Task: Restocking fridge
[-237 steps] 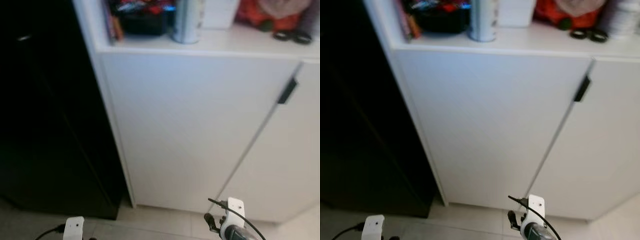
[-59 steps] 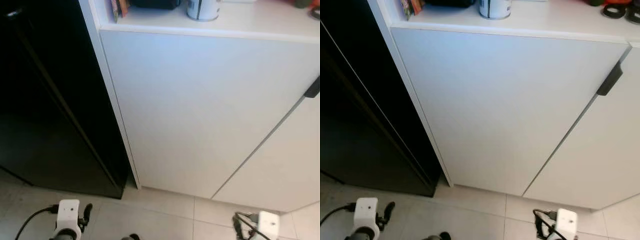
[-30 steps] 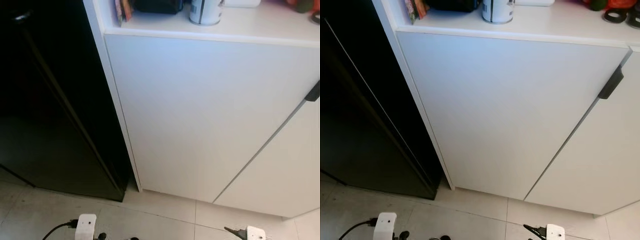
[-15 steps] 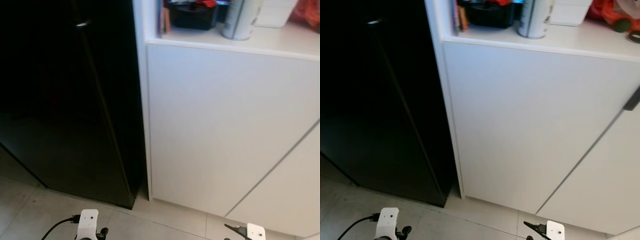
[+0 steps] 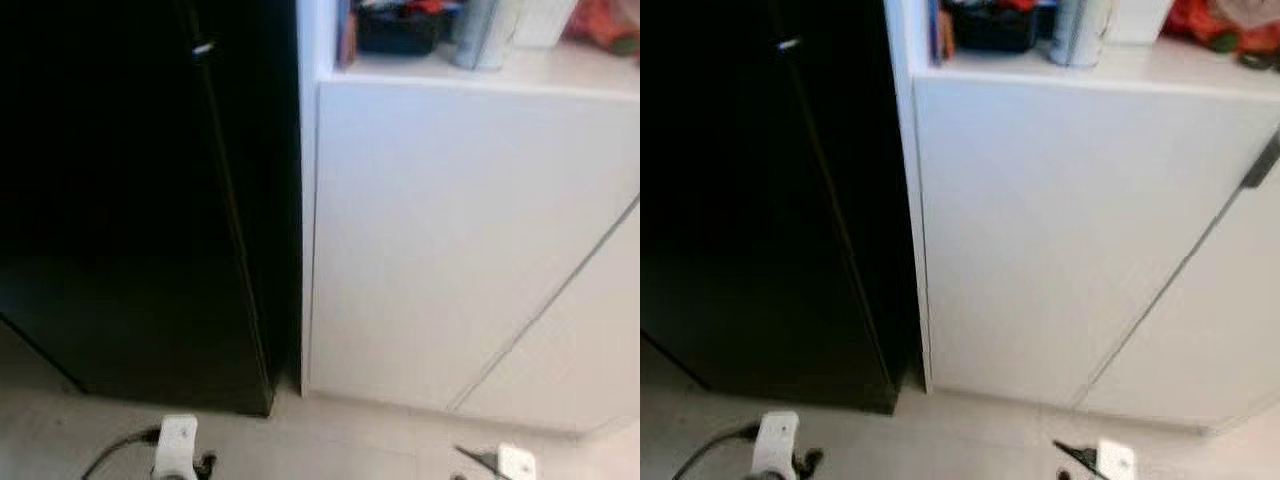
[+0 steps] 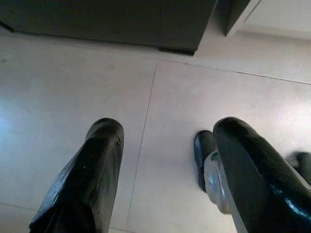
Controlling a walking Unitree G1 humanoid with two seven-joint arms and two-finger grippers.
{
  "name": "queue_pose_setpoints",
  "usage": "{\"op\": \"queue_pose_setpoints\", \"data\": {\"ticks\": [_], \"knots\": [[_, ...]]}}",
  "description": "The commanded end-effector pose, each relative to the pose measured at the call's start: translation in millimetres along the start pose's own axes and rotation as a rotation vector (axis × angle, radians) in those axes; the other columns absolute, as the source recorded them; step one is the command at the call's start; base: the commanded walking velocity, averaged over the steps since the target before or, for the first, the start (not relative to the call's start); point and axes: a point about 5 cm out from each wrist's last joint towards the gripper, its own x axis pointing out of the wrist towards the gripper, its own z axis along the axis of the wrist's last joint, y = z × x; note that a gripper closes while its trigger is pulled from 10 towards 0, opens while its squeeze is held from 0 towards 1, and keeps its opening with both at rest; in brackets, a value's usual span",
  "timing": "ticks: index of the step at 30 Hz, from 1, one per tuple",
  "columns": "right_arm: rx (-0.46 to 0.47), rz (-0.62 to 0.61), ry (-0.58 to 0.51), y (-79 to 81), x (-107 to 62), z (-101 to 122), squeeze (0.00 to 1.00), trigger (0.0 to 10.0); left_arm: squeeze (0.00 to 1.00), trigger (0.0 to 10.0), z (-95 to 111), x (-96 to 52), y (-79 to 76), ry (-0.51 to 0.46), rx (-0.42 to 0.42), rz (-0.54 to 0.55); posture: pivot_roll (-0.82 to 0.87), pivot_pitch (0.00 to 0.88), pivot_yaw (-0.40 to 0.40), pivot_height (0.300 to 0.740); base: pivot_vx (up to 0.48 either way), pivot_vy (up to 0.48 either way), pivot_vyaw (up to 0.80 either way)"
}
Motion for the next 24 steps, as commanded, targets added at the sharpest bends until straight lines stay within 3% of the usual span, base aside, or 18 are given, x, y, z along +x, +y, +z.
{"op": "queue_pose_setpoints", "data": {"ticks": [1,17,24], "knots": [[0.003,-0.014,-0.010,-5.4,-0.2,5,0.00,10.0,0.00,10.0,-2,0.1,-3.6,0.015,-0.016,-0.001,0.05,0.050,-0.010,0.740,0.000,0.296,0.00],[0.031,-0.013,0.003,-0.2,0.9,4,0.00,10.0,0.00,10.0,-2,0.3,-2.5,0.020,-0.026,0.000,0.05,0.076,0.003,0.740,0.000,0.293,0.00],[0.018,0.002,-0.001,7.6,2.7,7,0.00,10.0,0.00,10.0,-1,0.5,-4.2,0.022,-0.034,-0.001,0.06,0.074,-0.009,0.740,0.000,0.294,-0.25]]}}
